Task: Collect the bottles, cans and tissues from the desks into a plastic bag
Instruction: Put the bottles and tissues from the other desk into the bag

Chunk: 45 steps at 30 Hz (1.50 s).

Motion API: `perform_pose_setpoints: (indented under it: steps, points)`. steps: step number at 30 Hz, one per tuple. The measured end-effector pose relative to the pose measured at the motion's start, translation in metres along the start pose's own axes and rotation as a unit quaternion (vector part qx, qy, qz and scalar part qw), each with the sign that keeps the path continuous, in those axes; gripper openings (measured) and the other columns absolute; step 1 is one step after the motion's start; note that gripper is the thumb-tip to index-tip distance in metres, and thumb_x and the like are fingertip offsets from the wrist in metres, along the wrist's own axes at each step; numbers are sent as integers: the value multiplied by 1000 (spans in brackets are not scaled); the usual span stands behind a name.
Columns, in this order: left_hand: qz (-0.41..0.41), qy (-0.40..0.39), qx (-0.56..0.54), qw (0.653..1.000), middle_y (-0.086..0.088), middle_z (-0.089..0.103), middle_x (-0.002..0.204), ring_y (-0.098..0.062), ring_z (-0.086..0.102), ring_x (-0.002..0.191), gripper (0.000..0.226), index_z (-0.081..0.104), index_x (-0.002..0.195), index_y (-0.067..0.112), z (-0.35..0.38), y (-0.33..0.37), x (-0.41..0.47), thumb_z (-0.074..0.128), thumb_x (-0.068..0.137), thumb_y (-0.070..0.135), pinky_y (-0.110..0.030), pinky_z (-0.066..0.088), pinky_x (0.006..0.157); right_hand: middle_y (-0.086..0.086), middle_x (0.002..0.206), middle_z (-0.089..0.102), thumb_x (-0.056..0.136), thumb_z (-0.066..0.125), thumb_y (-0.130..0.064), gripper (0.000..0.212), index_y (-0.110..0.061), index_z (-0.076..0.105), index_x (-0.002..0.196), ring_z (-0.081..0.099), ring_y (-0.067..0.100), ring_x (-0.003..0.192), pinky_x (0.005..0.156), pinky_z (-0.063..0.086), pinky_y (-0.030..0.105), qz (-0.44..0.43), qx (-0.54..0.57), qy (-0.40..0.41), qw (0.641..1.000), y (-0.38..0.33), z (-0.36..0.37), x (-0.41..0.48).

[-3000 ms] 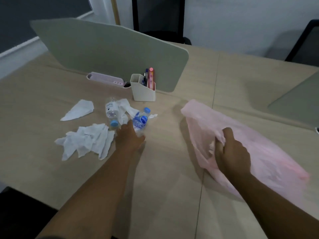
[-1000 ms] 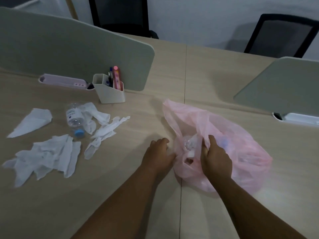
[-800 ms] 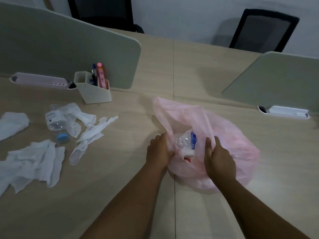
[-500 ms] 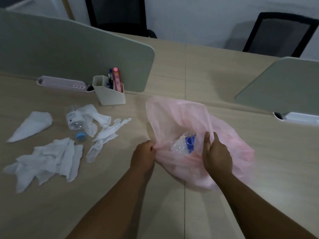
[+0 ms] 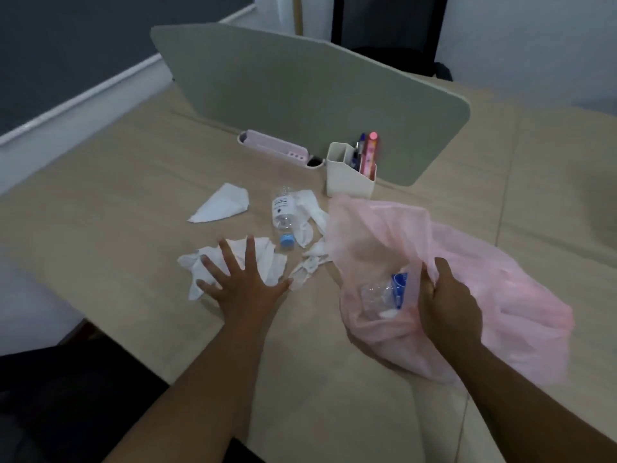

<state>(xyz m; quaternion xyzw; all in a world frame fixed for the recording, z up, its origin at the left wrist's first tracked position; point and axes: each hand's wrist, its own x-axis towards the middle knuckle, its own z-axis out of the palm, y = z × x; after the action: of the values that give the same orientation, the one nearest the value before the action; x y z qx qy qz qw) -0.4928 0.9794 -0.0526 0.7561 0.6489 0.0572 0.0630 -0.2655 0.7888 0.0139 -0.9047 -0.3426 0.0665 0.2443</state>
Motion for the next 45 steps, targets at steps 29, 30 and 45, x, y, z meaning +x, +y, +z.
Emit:
perform_pose_setpoints:
  steps: [29, 30, 45]
  points:
    - [177, -336, -451, 808, 3, 71, 109, -14, 66, 90, 26, 67, 106, 28, -52, 180, -18, 63, 88, 47, -30, 54, 79, 12, 85, 66, 98, 33, -34, 30, -15, 50, 115, 60, 39, 75, 68, 50, 44, 32, -34, 66, 997, 40, -62, 1]
    - [110, -322, -489, 803, -2, 73, 98, -18, 66, 76, 23, 67, 97, 24, -52, 175, -10, 55, 94, 43, -30, 54, 67, 13, 84, 66, 98, 33, -33, 31, -15, 50, 115, 60, 39, 74, 67, 49, 43, 31, -36, 67, 997, 42, -61, 1]
    - [-97, -91, -237, 962, -12, 58, 128, -37, 54, 115, 69, 36, 138, 24, 9, 73, 76, 68, 78, 35, -46, 42, 95, 3, 75, 55, 101, 28, -37, 34, -15, 51, 114, 56, 32, 66, 65, 49, 40, 33, -61, 35, 997, 43, -39, 23]
